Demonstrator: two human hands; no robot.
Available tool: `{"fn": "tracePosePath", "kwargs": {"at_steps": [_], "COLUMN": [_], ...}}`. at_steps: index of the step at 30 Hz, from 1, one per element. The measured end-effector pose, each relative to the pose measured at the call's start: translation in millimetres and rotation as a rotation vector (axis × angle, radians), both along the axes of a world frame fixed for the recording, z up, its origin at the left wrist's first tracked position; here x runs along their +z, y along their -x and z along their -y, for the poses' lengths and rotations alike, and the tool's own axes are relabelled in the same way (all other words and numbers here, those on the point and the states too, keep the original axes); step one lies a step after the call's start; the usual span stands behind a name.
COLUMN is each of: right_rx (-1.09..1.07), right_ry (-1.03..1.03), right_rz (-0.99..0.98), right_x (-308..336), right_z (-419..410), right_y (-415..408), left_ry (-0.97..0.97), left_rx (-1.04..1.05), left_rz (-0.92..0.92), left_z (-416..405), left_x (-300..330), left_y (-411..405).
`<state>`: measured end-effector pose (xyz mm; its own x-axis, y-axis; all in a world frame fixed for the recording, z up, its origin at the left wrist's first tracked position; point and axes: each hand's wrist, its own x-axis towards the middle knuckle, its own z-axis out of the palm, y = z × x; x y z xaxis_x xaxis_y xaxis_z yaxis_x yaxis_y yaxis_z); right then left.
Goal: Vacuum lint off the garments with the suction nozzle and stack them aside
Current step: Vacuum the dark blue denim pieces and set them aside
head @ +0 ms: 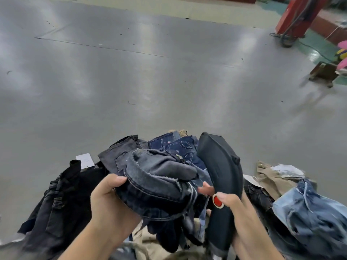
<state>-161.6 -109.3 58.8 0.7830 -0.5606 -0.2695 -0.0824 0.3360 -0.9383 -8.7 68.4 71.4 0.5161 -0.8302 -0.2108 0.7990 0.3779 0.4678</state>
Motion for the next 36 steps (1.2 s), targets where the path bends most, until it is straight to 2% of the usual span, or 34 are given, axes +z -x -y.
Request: {"fn": "tracePosePath", "kwargs": {"at_steps": [1, 3, 5, 8, 10, 11, 13, 16, 17, 19, 20, 21, 23, 25, 27, 31, 34, 36], "right_rx": [-0.003, -0.014, -0.022, -0.095, -0.192, -0.248, -0.321, -0.289, -0.266, -0.211, -0.185, -0.156, -0.084, -0.012, 0.043, 0.129, 0.137, 0.158], "right_ry": [-0.097, -0.338, -0.492, -0.484, -0.44, -0.446, -0.431, -0.311, -0.28, -0.235, -0.216, -0.194, -0.158, -0.148, -0.17, -0.154, -0.147, -0.154], "right_rz": [0.001, 0.012, 0.031, 0.052, 0.145, 0.216, 0.327, 0.368, 0.363, 0.354, 0.348, 0.342, 0.329, 0.313, 0.304, 0.296, 0.3, 0.298], "right_x": [-2, -5, -2, 5, 13, 16, 21, 23, 22, 23, 23, 23, 22, 21, 19, 21, 21, 20], "right_z": [-1, -5, -8, -4, 4, 9, 20, 28, 28, 24, 22, 20, 16, 12, 9, 7, 8, 7], "right_y": [-2, -6, -10, -15, -18, -19, -18, -15, -15, -16, -17, -18, -20, -21, -20, -19, -17, -17], "left_ry": [0.039, 0.018, 0.118, 0.188, 0.246, 0.204, 0.034, -0.578, -0.761, -1.147, -1.325, -1.325, -1.037, -0.776, -0.66, -0.642, -0.897, -0.953], "left_rx": [-0.019, 0.072, 0.071, 0.059, 0.034, 0.035, -0.035, -0.172, -0.261, -0.394, -0.307, -0.174, 0.073, 0.013, -0.107, -0.507, -0.817, -0.773], "left_rz": [0.012, 0.013, 0.019, 0.008, -0.041, -0.049, -0.055, 0.106, 0.235, 0.701, 0.982, 1.203, 1.379, 1.514, 1.569, 1.376, 1.598, 1.667], "left_z": [3, 8, 12, 16, 17, 15, 12, 13, 14, 11, 11, 11, 16, 27, 36, 40, 36, 36], "left_x": [3, 8, 12, 5, -2, -1, -12, -29, -33, -50, -55, -52, -43, -37, -40, -49, -55, -59], "left_y": [5, 10, 19, 23, 21, 18, 11, 11, 10, 10, 8, 6, 5, 6, 12, 15, 17, 25]}}
